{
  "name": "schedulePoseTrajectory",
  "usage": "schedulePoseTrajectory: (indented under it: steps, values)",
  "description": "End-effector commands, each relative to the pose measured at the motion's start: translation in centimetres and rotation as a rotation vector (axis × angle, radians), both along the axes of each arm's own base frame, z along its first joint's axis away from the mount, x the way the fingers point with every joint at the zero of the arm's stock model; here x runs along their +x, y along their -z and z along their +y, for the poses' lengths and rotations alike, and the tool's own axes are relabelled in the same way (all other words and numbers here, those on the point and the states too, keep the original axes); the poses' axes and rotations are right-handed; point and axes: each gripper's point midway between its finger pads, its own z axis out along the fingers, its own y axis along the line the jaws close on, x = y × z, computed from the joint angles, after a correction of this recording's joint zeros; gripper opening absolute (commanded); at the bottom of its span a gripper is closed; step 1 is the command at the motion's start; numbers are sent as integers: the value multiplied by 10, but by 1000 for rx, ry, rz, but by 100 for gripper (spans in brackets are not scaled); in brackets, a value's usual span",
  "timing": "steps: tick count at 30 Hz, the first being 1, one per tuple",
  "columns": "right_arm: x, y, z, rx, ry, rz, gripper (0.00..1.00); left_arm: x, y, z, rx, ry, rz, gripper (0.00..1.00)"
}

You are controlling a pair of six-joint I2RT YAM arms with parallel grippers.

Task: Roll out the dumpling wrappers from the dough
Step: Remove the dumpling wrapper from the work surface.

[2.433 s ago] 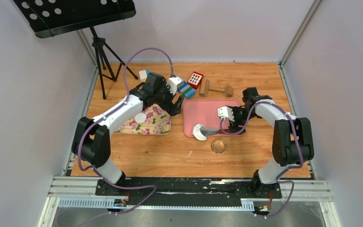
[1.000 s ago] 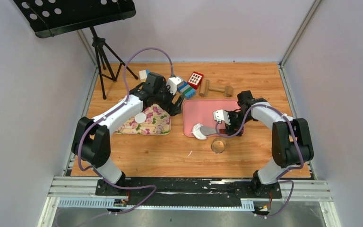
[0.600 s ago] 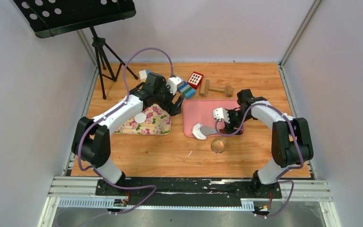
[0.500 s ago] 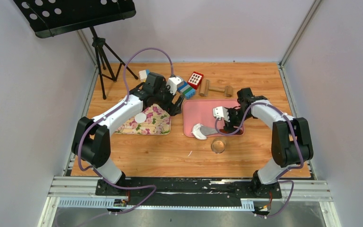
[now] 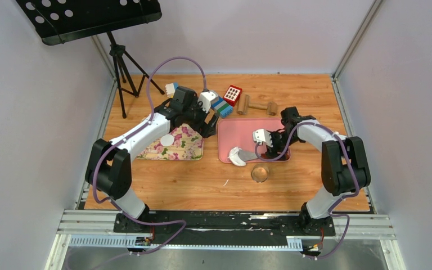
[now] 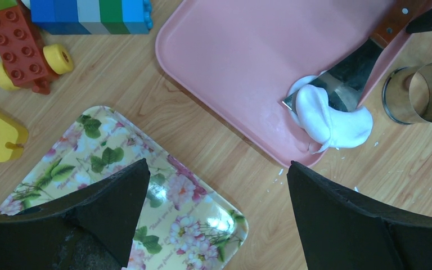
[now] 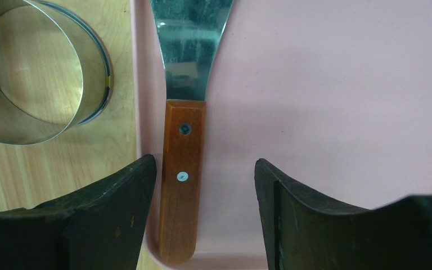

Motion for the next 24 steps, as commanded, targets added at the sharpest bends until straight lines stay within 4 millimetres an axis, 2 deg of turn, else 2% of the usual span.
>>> schedulePoseTrajectory:
  steps: [1,8,18,20,21,24]
  values:
    - [0,9,2,-18,-10,-16,65,5,-6,-1,-16,7,-37,100]
    - [-3,19,4,-30,-10,1,56,6,-8,-1,-14,3,-42,100]
    - [-18,31,1,-58,-20,86,20,8,-11,0,-12,-1,-50,100]
    - [-19,33,-1,-66,-18,103,5,8,-12,0,-13,0,-53,100]
    - [-20,35,-1,-74,-18,113,0,8,-13,0,-13,1,-54,100]
    - [-20,36,-2,-80,-6,120,0,8,-16,1,-12,0,-60,100]
